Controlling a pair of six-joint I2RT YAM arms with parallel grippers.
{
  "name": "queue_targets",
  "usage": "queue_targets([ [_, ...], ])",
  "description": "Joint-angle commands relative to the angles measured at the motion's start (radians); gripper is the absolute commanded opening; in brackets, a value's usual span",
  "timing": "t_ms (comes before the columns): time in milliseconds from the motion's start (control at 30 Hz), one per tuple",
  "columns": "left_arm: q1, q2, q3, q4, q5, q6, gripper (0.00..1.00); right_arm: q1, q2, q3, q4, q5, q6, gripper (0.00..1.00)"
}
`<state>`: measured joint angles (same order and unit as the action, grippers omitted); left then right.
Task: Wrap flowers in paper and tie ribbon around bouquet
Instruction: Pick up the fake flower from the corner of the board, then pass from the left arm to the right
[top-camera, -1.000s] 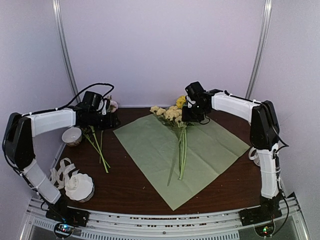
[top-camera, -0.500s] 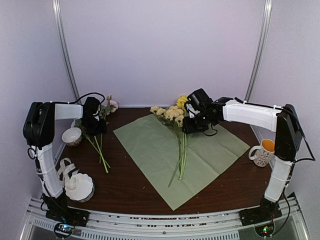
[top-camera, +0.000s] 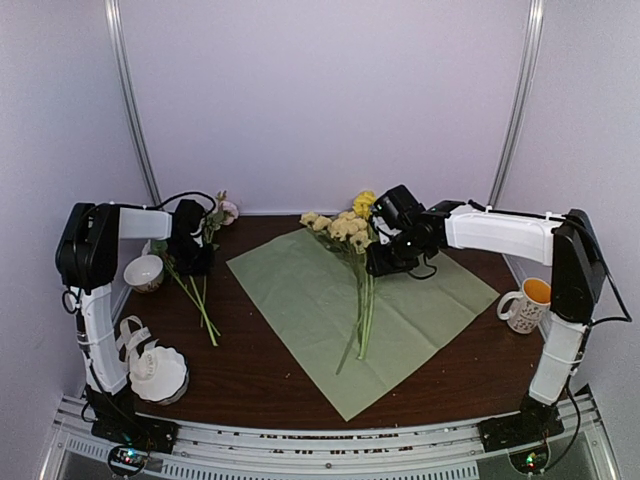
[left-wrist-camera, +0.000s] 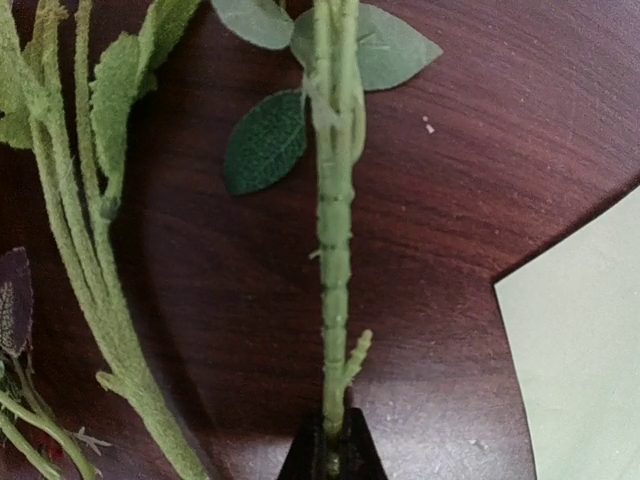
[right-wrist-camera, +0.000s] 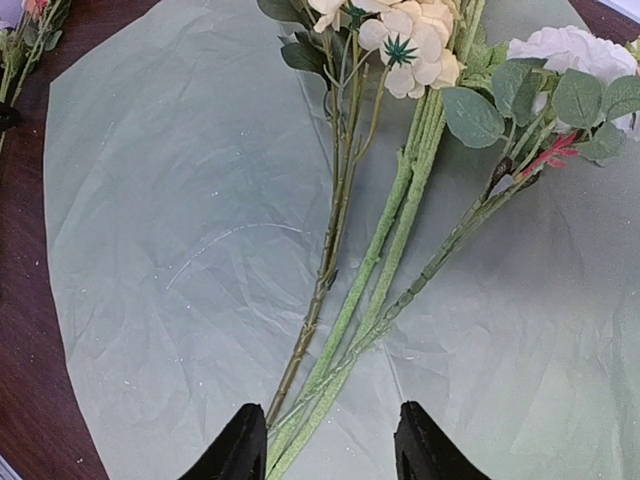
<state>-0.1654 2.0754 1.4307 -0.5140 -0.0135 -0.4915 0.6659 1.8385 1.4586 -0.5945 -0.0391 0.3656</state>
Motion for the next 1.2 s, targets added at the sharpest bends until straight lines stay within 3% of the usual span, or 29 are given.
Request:
queue_targets([
  [0,0.0,-0.077,-0.053,0.062,0.044,-0.008,0.0,0.006,-0.063,0.004,-0.003,0.014,-0.006,0.46],
  [300,-0.026,-0.496,-0.361,0.542,0.25,-0.016,0.0,0.035,-0.154,-0.029,0.083,-0.069,-0.055,0.46],
  [600,-0.155,-0.759,-0.504,0.891,0.448,0.026,0.0,0.102,-0.32,-0.108,0.438,-0.362,-0.074,0.47],
  [767,-0.314,-0.841,-0.493,0.933,0.495,0.139,0.0,0.159,-0.33,-0.064,0.561,-0.437,-0.06,0.47],
  [967,-0.43,-0.844,-0.46,0.955,0.559,0.127,0.0,0.197,-0.297,-0.029,0.781,-0.428,0.059,0.5],
  [1167,-0.506,-0.808,-0.438,0.945,0.572,0.137,0.0,0.227,-0.231,0.046,0.816,-0.369,0.069,0.58],
])
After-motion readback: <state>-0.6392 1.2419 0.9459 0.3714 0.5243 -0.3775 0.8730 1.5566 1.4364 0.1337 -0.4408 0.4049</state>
